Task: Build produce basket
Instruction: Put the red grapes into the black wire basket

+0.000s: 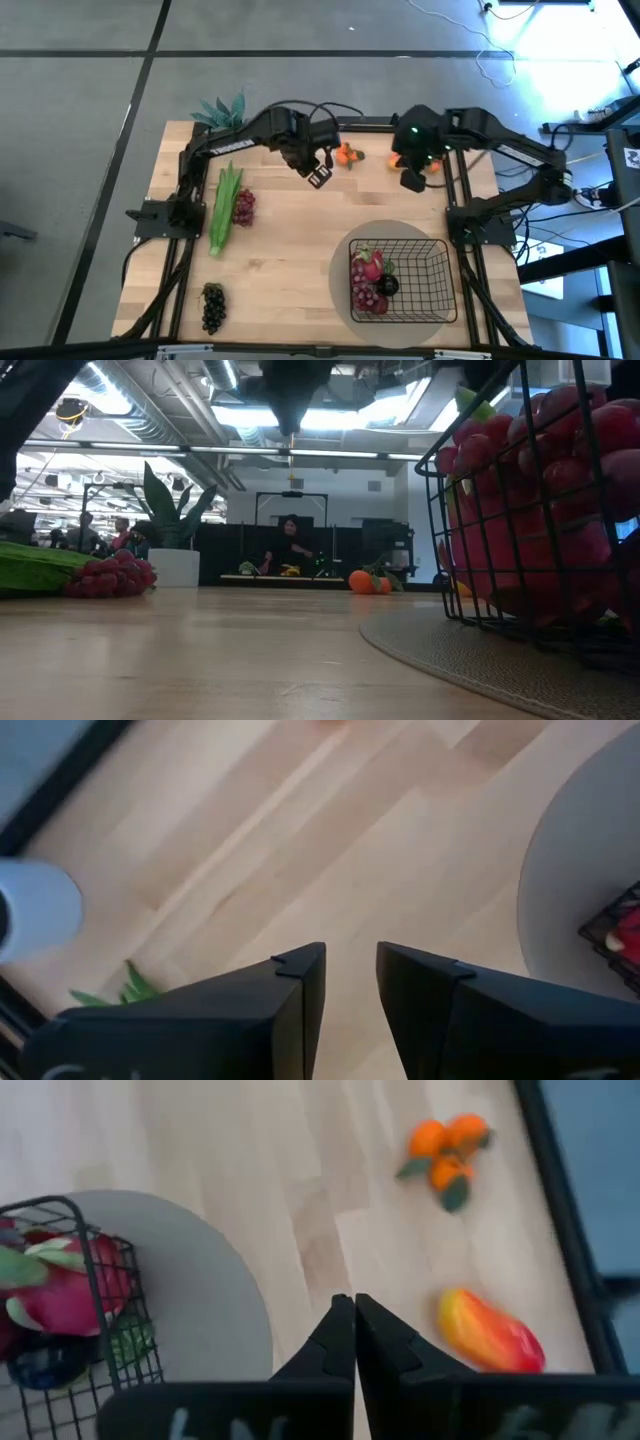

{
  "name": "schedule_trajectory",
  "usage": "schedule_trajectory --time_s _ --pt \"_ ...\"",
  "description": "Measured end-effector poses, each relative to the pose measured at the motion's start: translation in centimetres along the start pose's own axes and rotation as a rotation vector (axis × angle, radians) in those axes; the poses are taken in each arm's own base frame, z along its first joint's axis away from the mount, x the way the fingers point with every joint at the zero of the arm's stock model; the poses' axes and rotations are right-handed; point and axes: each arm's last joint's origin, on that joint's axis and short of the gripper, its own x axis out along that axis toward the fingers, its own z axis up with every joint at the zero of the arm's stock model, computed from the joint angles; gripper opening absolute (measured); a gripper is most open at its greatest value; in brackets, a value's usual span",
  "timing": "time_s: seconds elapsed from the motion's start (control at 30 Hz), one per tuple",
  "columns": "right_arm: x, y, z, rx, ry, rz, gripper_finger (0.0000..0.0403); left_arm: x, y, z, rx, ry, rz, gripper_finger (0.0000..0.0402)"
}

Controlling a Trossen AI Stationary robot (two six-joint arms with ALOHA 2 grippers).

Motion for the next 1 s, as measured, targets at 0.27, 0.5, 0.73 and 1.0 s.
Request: schedule_trajectory --time_s 0.27,0.5,0.73,1.0 --pt "3.1 -2.3 1.4 -0.144 0.049 0.095 0.0000 5.2 2.7 -0.1 -0.077 0.253 0.017 0.0081" --pt "3.2 -3.3 1.3 -0.148 0.046 0.081 0.0000 7.0 4.3 -3.8 -0.182 0.403 0.105 0.0081" --pt "3.1 -3.5 1.3 -0.100 0.046 0.076 0.0000 7.9 5.0 -9.4 -0.224 0.477 0.231 0.0081" --pt "3.1 -3.6 1.6 -0.009 0.018 0.066 0.0000 10.9 5.6 -13.4 -0.241 0.499 0.372 0.0081"
